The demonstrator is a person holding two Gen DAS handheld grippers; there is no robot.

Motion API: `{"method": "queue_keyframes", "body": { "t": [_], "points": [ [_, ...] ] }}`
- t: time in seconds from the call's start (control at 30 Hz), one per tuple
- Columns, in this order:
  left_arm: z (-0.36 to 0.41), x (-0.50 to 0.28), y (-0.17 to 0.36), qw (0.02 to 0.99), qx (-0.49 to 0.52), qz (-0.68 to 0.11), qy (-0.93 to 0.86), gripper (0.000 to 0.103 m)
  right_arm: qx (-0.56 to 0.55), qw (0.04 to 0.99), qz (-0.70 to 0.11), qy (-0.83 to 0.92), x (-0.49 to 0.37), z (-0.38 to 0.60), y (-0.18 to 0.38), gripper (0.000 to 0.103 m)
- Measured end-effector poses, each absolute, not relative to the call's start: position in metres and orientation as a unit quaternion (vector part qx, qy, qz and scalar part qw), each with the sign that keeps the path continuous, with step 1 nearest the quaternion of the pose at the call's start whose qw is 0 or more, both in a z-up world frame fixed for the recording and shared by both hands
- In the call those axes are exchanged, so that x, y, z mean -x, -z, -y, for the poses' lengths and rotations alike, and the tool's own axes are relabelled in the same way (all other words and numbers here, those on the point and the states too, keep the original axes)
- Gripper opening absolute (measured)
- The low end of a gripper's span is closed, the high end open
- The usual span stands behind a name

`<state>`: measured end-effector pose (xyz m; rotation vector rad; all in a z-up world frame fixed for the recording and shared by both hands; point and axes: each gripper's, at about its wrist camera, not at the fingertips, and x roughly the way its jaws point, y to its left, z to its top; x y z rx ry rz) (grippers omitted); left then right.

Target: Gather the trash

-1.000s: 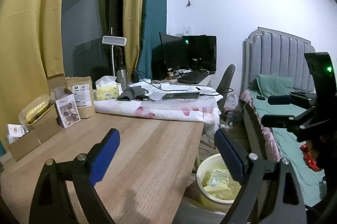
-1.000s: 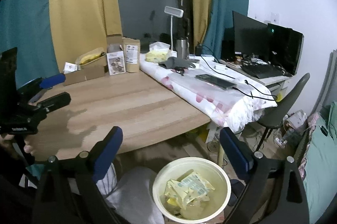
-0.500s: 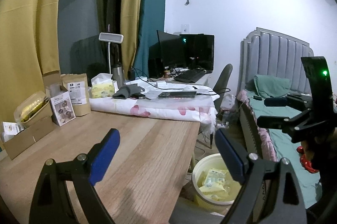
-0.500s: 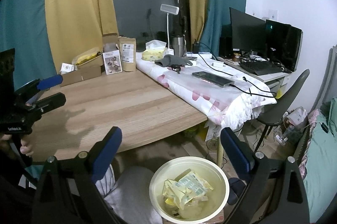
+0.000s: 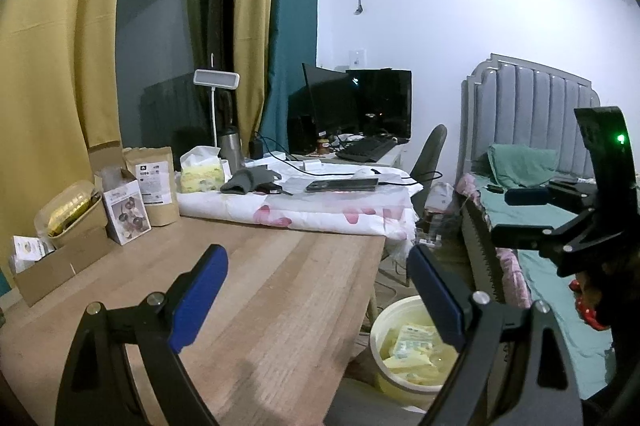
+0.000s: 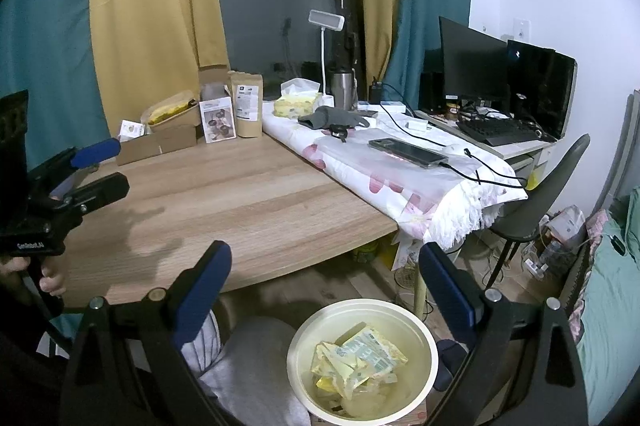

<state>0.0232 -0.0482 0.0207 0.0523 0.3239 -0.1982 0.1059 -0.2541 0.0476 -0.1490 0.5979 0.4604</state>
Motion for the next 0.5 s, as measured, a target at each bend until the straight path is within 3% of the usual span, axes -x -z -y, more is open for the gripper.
{"method": "queue_keyframes", "body": {
  "t": [0.5],
  "points": [
    [0.0457,-0.0179,-0.0188,0.981,-0.025,-0.164,0.096,0.092,0.075,0.926,-0.291,-0.229,-0.1027,0.2466,-0.0485,0.094]
  ]
}}
